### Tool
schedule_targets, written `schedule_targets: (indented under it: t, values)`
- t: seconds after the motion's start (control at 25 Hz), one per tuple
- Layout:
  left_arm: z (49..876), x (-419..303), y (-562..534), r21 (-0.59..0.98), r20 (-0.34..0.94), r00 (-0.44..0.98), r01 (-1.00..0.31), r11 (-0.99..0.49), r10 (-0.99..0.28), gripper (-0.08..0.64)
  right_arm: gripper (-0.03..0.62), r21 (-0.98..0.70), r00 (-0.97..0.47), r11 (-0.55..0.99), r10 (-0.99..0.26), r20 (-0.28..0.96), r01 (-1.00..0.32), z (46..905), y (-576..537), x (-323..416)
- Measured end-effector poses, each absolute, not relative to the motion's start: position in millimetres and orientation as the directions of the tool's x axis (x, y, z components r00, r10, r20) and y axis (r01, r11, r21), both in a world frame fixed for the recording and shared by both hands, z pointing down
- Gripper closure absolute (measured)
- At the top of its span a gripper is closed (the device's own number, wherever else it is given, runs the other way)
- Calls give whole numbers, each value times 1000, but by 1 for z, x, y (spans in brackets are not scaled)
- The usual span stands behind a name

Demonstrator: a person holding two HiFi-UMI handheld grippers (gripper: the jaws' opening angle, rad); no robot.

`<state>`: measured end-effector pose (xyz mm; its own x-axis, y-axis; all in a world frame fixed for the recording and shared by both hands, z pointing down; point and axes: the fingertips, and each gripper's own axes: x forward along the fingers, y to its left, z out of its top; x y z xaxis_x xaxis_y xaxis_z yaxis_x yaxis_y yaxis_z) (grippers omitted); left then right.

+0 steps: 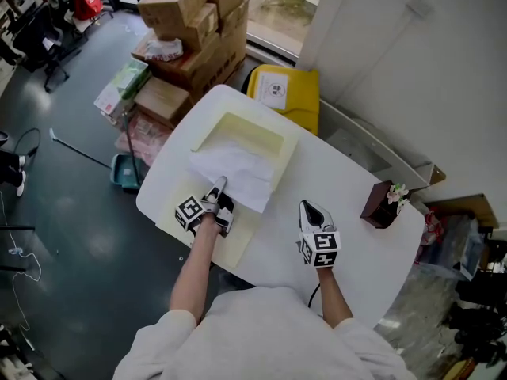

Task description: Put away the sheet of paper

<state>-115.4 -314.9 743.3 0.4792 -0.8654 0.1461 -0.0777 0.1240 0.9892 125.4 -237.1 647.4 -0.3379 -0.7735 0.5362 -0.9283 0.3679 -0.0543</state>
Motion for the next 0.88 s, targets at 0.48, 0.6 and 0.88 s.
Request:
schedule_targets:
  t: [0.48, 0.6, 0.88]
  values:
    - [752, -101, -365, 990, 137, 466, -33, 137, -874, 557, 589, -58, -317, 346, -764, 562, -936, 658, -233, 138]
    - [755, -96, -375, 990, 137, 465, -29, 139, -875, 557, 589, -56, -311, 342, -761, 569, -938, 660, -232, 141]
    - [768, -84, -388, 986, 146, 461, -2, 164, -875, 557, 589, -53, -293, 325, -755, 586, -944, 665, -231, 147]
